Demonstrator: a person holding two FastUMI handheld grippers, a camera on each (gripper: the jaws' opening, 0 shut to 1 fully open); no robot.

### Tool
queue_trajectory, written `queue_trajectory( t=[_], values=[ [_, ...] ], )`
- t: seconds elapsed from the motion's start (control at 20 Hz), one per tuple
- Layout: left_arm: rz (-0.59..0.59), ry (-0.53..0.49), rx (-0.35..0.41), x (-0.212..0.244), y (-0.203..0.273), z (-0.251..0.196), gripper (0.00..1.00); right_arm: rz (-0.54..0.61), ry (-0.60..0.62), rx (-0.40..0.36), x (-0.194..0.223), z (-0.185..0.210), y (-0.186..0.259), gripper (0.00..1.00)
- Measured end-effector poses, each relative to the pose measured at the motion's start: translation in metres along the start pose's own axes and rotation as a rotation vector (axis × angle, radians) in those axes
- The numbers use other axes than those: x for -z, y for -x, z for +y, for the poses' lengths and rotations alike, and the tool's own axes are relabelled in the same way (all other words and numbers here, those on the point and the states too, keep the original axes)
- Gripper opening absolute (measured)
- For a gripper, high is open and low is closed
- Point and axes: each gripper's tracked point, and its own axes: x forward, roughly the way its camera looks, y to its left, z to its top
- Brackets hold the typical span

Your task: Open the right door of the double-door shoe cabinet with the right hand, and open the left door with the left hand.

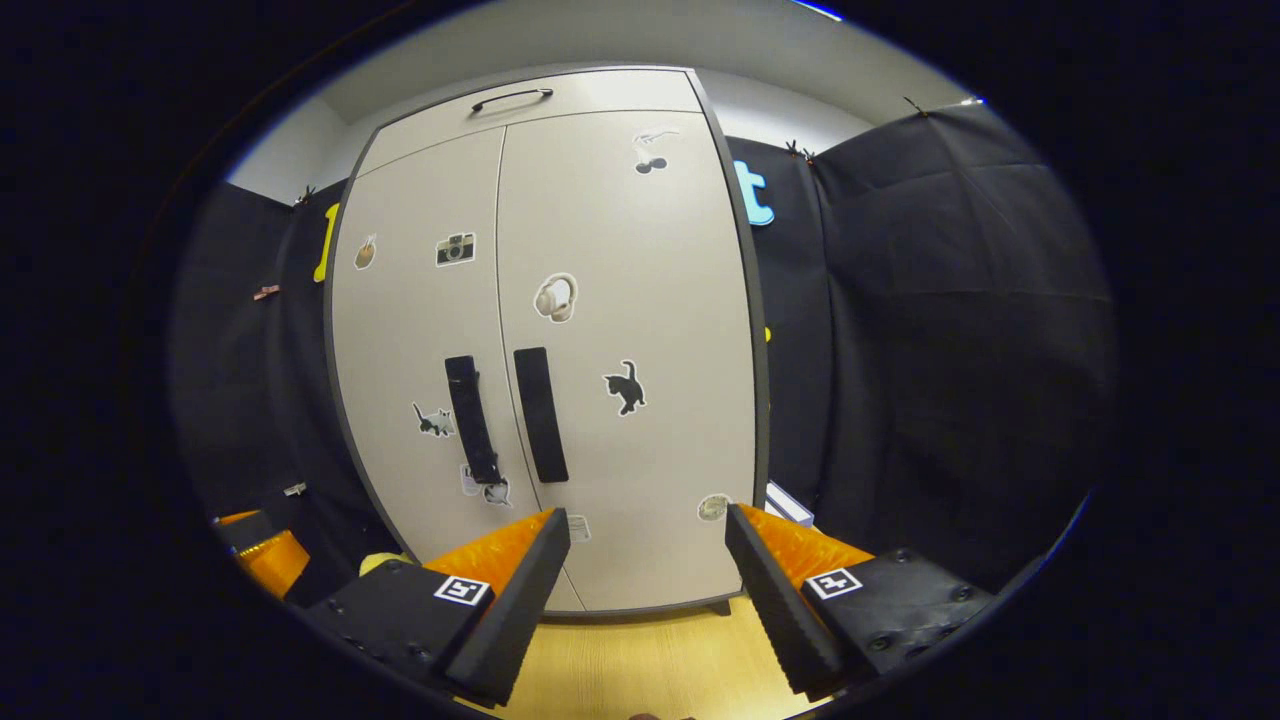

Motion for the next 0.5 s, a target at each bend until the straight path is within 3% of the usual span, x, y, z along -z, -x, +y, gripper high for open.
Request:
queue_trajectory(
  t=[0.5],
  values=[
    [0.039, -0.017, -0.08, 0.017, 0.005, 0.01, 0.95, -0.039, 0.02, -0.138, -0.047, 0.064, -0.082, 0.98]
  ],
)
